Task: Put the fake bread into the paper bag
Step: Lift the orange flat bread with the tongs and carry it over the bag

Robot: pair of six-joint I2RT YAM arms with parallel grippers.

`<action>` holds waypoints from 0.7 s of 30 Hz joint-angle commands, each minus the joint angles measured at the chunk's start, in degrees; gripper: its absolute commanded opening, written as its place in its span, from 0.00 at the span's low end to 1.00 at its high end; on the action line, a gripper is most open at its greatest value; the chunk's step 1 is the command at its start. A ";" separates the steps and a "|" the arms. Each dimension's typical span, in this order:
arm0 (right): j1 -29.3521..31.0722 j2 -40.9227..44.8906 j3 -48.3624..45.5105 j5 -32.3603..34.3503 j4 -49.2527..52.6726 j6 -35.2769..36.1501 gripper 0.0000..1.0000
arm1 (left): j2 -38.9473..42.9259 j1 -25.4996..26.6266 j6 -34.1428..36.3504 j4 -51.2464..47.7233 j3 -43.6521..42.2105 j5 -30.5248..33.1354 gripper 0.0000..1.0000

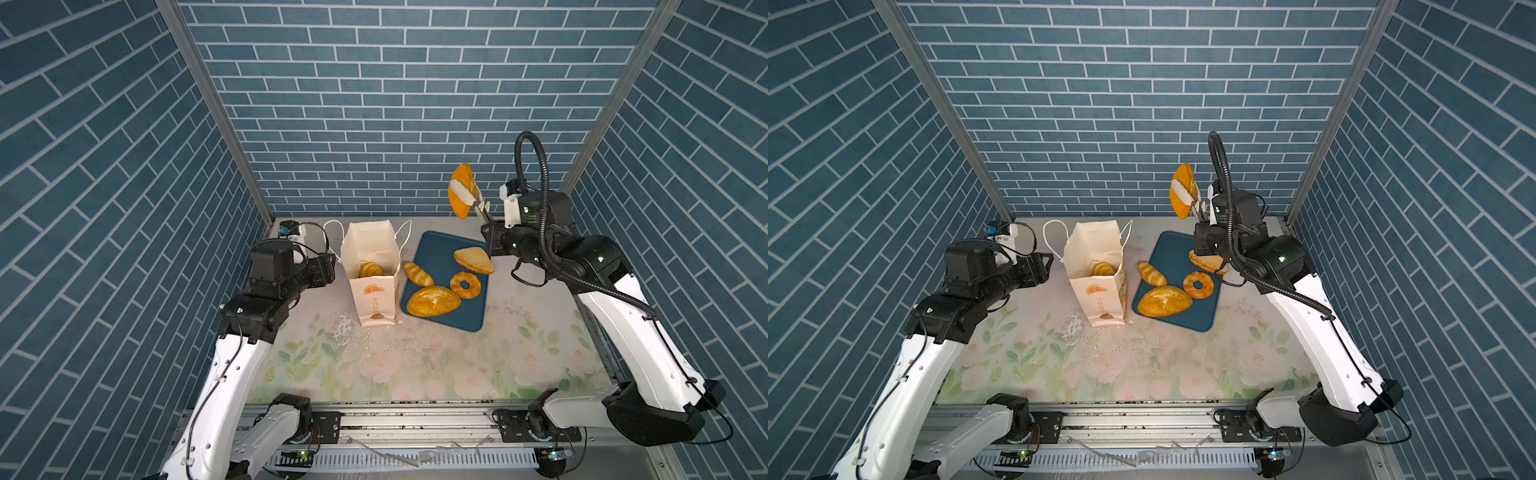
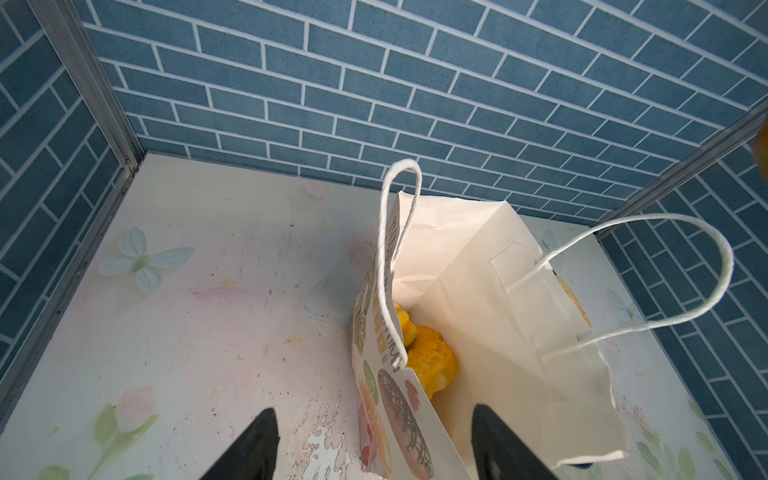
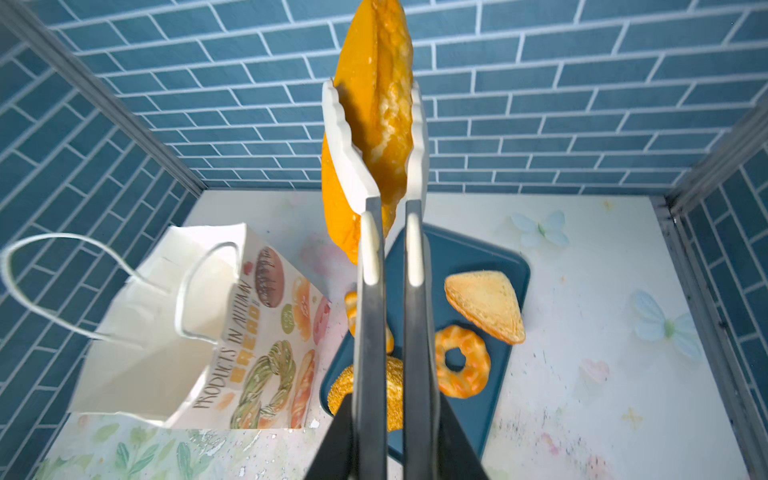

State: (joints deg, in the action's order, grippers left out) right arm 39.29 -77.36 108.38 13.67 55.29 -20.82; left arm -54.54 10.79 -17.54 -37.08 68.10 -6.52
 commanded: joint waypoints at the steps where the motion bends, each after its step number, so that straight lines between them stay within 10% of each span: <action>1: 3.61 -2.74 7.31 1.80 0.85 5.08 0.18 | 0.78 0.11 -0.68 1.03 -0.81 0.55 0.75; 21: 19.49 -22.06 21.07 0.65 9.24 20.77 0.19 | 1.46 0.11 -1.78 0.52 -1.92 2.57 0.75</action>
State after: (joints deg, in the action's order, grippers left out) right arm 58.33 -99.85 127.50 12.88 64.90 -2.55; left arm -53.08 10.79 -18.90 -36.97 66.61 -4.51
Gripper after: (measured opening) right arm 0.266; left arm 0.746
